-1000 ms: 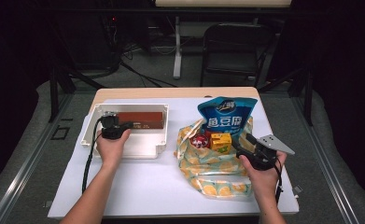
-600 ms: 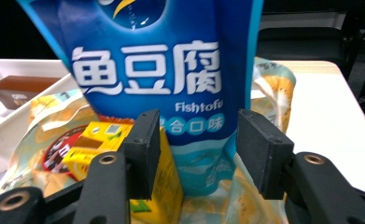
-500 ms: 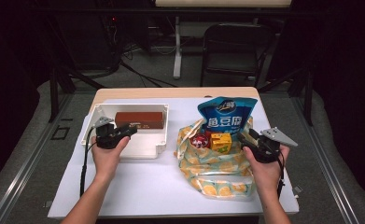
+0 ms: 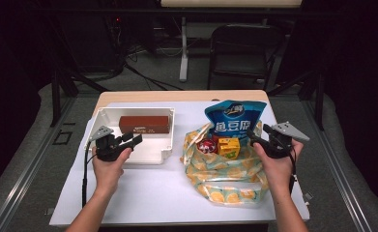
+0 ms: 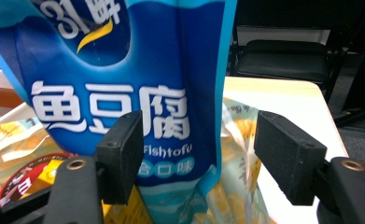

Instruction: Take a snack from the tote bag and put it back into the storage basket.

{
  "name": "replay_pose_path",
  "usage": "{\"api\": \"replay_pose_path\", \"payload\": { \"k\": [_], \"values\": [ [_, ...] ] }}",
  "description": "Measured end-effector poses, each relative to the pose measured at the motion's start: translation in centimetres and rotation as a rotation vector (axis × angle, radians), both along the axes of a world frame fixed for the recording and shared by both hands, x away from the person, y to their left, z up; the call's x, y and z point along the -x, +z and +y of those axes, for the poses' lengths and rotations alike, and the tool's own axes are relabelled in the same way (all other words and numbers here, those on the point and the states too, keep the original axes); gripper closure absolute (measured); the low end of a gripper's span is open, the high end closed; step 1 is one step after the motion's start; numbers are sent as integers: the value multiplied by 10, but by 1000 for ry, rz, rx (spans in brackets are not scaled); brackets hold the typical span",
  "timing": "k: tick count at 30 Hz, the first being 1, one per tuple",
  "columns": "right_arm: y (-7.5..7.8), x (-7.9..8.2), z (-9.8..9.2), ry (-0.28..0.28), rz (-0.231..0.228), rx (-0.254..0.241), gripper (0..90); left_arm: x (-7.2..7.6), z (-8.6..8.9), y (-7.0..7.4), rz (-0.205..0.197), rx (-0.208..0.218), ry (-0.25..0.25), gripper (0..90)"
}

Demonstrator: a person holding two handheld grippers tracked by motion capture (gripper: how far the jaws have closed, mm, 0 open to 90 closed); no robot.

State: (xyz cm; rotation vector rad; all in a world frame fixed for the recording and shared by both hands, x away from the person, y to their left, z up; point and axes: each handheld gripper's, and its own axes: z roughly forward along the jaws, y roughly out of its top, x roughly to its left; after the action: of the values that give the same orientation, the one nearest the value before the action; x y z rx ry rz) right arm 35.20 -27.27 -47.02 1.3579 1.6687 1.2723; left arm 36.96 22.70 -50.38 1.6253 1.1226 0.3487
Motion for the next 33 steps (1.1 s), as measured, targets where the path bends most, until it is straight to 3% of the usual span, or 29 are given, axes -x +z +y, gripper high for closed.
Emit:
{"api": "replay_pose_path", "payload": {
  "k": [14,19,27,33],
  "values": [
    [10,-22,0,34,-9,4,282,0,-2,-3,17,-3,-1,516],
    [10,-29,2,51,-14,-8,317,0,-3,-5,19,-6,-6,519],
    [11,-39,12,136,-13,-32,364,-1,-4,-6,21,-11,-12,525],
    [8,-41,21,142,-17,-36,425,0,-6,-6,20,-16,-21,530]
  ]
}}
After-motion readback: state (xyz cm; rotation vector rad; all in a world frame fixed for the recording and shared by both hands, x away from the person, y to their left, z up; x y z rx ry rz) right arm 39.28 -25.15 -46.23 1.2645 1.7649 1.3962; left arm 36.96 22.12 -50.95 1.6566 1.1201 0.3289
